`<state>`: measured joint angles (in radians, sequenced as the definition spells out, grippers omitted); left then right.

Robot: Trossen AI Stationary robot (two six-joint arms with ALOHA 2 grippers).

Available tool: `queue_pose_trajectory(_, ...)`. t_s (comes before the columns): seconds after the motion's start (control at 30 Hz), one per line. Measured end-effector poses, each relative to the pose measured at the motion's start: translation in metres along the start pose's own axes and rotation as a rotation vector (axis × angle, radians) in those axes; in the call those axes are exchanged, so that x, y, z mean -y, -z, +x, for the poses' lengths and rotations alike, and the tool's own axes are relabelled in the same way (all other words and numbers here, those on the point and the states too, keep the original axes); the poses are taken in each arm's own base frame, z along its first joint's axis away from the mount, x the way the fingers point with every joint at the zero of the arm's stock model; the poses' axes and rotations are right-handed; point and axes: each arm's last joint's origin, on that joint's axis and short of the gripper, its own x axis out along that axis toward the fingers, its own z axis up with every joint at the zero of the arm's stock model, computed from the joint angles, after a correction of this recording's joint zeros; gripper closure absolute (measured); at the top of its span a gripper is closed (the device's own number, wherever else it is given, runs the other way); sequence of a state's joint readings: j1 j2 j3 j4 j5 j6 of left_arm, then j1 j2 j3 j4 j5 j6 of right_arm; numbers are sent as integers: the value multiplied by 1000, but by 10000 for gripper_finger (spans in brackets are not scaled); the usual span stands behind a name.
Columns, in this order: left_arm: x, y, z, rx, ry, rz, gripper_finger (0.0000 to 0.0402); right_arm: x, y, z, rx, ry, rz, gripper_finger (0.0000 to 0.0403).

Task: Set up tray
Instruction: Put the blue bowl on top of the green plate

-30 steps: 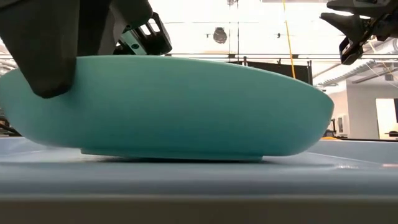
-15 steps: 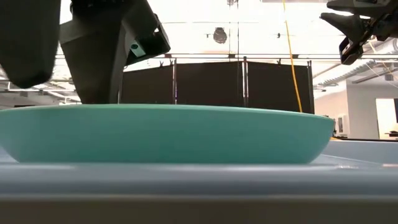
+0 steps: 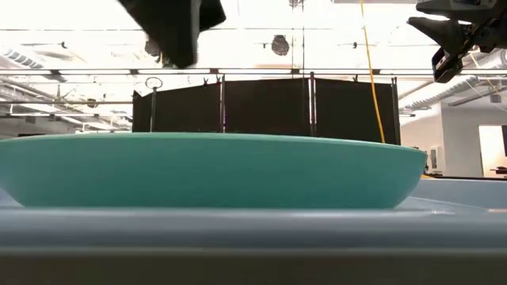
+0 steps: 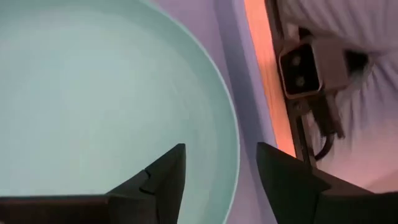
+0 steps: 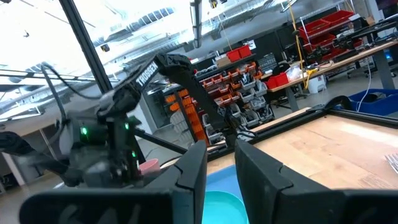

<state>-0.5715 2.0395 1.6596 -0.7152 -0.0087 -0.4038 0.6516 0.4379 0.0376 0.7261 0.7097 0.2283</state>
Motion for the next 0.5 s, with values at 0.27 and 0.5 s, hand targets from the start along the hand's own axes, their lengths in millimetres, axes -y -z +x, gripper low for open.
queue_pose_trajectory(0.27,6,4,-41,102,-186,11,201,0,1,1,-10,-4,-8,328)
queue_pose_trajectory(0.5,30,23,-54,141,-347,44,201,-1,7,2,-39,3,-33,328)
